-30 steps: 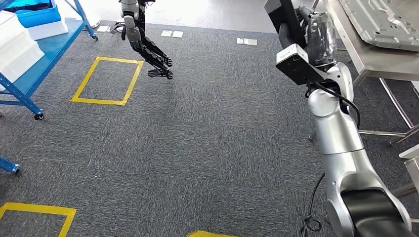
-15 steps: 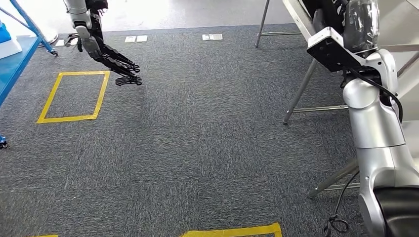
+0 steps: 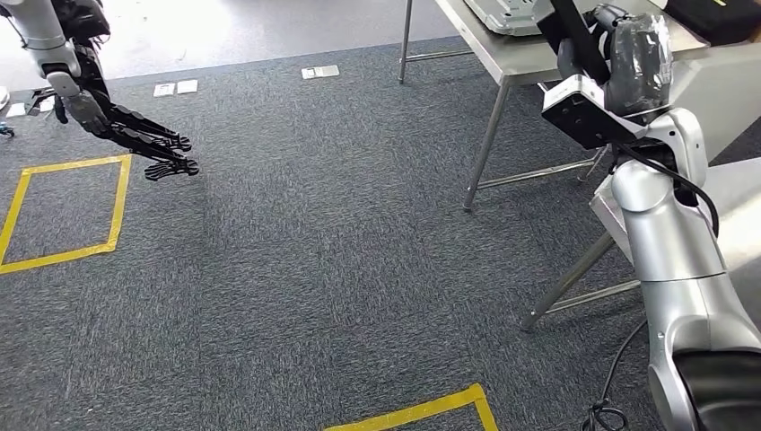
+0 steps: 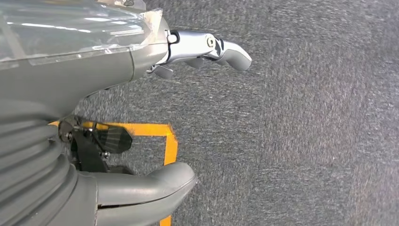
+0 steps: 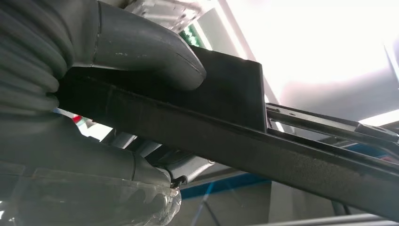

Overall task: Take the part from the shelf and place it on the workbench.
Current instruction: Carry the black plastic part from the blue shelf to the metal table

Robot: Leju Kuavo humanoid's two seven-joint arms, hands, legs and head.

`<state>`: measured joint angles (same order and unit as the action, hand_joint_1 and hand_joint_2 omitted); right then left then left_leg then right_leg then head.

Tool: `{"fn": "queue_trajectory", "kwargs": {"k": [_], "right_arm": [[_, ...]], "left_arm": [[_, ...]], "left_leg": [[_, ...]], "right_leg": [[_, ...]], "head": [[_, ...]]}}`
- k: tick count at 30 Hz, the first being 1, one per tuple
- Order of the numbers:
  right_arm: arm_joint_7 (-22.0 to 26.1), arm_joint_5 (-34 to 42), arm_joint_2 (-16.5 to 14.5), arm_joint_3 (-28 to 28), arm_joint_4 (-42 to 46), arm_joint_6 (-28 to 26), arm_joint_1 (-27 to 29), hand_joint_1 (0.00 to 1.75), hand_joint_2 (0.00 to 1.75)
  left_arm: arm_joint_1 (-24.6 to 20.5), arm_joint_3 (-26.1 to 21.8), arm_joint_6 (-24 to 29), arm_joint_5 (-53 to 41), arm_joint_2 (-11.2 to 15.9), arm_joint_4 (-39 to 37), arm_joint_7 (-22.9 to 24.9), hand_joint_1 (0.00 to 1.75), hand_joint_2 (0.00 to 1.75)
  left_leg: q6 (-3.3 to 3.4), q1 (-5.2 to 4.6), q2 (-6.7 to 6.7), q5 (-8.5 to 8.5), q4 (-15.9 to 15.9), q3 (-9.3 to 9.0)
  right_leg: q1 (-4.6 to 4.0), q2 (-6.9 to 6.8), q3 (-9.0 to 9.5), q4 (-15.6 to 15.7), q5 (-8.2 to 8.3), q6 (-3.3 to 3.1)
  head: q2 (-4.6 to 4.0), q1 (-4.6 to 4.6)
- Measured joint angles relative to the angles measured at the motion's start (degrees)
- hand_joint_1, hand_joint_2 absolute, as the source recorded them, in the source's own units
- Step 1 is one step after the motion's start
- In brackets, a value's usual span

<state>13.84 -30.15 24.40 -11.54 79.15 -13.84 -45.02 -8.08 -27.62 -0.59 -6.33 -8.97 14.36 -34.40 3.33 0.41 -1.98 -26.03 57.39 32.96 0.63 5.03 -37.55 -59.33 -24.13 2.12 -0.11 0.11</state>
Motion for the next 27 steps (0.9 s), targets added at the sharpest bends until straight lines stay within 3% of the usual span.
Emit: {"fn": "queue_trajectory", "kwargs": {"k": [2,4,7,8,11,12,13,14,16,18,19,20,21,22,24,26,27], "right_arm": [[0.02,0.02,0.25,0.17,0.02,-0.03,0.03,1.75,1.75],[0.04,0.03,0.28,0.15,0.03,-0.04,0.15,1.75,1.75],[0.04,0.02,0.28,0.15,0.03,-0.04,0.32,1.75,1.75],[0.02,0.01,0.30,0.15,0.03,-0.04,0.49,1.75,1.75],[-0.48,-0.28,0.33,0.28,0.18,-0.11,0.89,1.75,1.75],[-0.78,-0.53,0.37,0.38,0.28,-0.16,0.96,1.75,1.75],[-1.06,-0.80,0.48,0.51,0.47,-0.24,1.09,1.75,1.75],[-1.27,-1.08,0.61,0.68,0.79,-0.31,1.20,1.75,1.75],[-1.53,-1.38,0.83,0.98,1.59,-0.50,1.42,1.75,1.75],[-1.66,-1.39,0.88,1.38,2.49,-0.69,2.37,1.75,1.75],[-1.72,-1.36,0.90,1.69,2.97,-0.79,3.23,1.75,1.75],[-1.77,-1.33,0.98,2.14,3.50,-0.88,4.24,1.75,1.75],[-1.81,-1.34,1.08,2.64,4.01,-0.97,5.27,1.75,1.75],[-1.83,-1.42,1.19,3.21,4.54,-1.07,6.24,1.75,1.75],[-1.79,-1.78,1.31,4.38,5.53,-1.30,7.98,1.75,1.75],[-1.59,-2.24,1.32,5.31,6.26,-1.49,9.49,1.75,1.75],[-1.43,-2.42,1.37,5.67,6.50,-1.54,10.19,1.75,1.75]], "left_arm": [[0.07,-0.01,0.00,0.02,-0.02,-0.01,0.00,0.00,1.75],[0.10,-0.01,0.00,0.03,-0.04,-0.02,0.00,0.00,1.75],[0.10,-0.01,0.00,0.03,-0.05,-0.02,0.00,0.00,1.75],[0.09,-0.01,0.00,0.03,-0.06,-0.02,0.00,0.00,1.75],[-0.03,0.00,0.00,-0.08,0.10,0.04,0.07,0.00,1.75],[-0.10,0.01,-0.01,-0.15,0.14,0.07,0.11,0.00,1.75],[-0.17,0.01,-0.01,-0.22,0.09,0.07,0.15,0.00,1.75],[-0.25,0.01,-0.03,-0.32,0.08,0.07,0.20,0.00,1.75],[-0.29,0.02,-0.08,-0.61,0.08,0.06,0.27,0.00,1.75],[-0.19,0.08,-0.18,-1.00,0.09,0.03,0.40,0.00,1.75],[-0.11,0.14,-0.25,-1.19,0.09,0.02,0.49,0.00,1.75],[-0.03,0.22,-0.33,-1.43,0.09,0.01,0.59,0.00,1.75],[0.03,0.32,-0.38,-1.66,0.10,0.00,0.68,0.00,1.75],[0.07,0.41,-0.42,-1.84,0.12,0.00,0.76,0.00,1.75],[0.13,0.56,-0.44,-2.10,0.20,-0.01,0.90,0.00,1.75],[0.23,0.71,-0.41,-2.37,0.31,-0.04,1.06,0.00,1.75],[0.28,0.79,-0.36,-2.51,0.35,-0.07,1.15,0.00,1.75]], "left_leg": [[0.28,-0.02,1.44,0.25,-0.48,-0.24],[0.30,-0.09,2.25,0.25,-0.48,-0.22],[0.28,-0.09,2.68,0.24,-0.48,-0.18],[0.17,-0.07,3.54,0.16,-0.45,-0.15],[-1.41,-0.60,7.59,-0.98,0.32,-0.37],[-1.89,-0.77,8.54,-1.32,0.54,-0.54],[-2.15,-0.66,8.96,-1.52,0.58,-0.67],[-2.39,-0.36,8.51,-2.02,0.99,-0.62],[-2.77,0.14,5.68,-4.70,4.78,0.85],[-2.68,0.24,2.81,-8.67,12.67,4.46],[-2.60,0.22,2.23,-9.85,16.10,6.22],[-2.46,0.23,1.94,-9.98,17.85,7.29],[-2.27,0.23,1.79,-8.91,17.30,7.26],[-2.03,0.25,1.46,-6.97,14.57,6.11],[-1.61,0.43,-0.86,-3.12,6.87,2.53],[-1.42,0.41,-2.55,-1.79,2.67,0.54],[-1.33,0.22,-2.32,-1.84,2.22,0.33]], "right_leg": [[0.01,-3.24,-3.07,-5.92,-2.64,-0.16],[0.15,-3.95,-5.24,-10.33,-4.33,-0.19],[0.25,-4.04,-6.24,-12.36,-4.90,-0.05],[0.57,-4.34,-5.95,-11.91,-4.45,0.57],[1.09,-8.38,0.32,-1.01,-0.39,2.33],[0.99,-9.02,1.78,1.61,0.38,2.20],[1.22,-8.16,1.65,1.57,0.43,1.73],[1.38,-7.47,1.62,1.55,0.48,1.39],[1.59,-6.19,1.67,1.61,0.61,0.42],[1.24,-4.87,1.67,1.60,0.64,-0.21],[1.03,-4.11,1.68,1.60,0.65,-0.37],[0.85,-3.32,1.69,1.58,0.65,-0.39],[0.73,-2.53,1.72,1.57,0.66,-0.39],[0.68,-1.77,1.76,1.55,0.67,-0.37],[0.56,-0.37,1.70,1.41,0.71,-0.25],[0.45,0.93,1.43,1.36,0.95,0.18],[0.38,1.59,1.23,1.47,1.17,0.54]], "head": [[0.00,0.16],[0.00,0.21],[0.00,0.21],[0.00,0.25],[0.00,0.31],[0.00,0.26],[0.00,0.15],[0.00,0.10],[0.00,0.01],[0.00,-0.08],[0.00,-0.11],[0.00,-0.11],[0.00,-0.11],[0.00,-0.11],[0.00,-0.13],[0.00,-0.09],[0.00,-0.07]]}}
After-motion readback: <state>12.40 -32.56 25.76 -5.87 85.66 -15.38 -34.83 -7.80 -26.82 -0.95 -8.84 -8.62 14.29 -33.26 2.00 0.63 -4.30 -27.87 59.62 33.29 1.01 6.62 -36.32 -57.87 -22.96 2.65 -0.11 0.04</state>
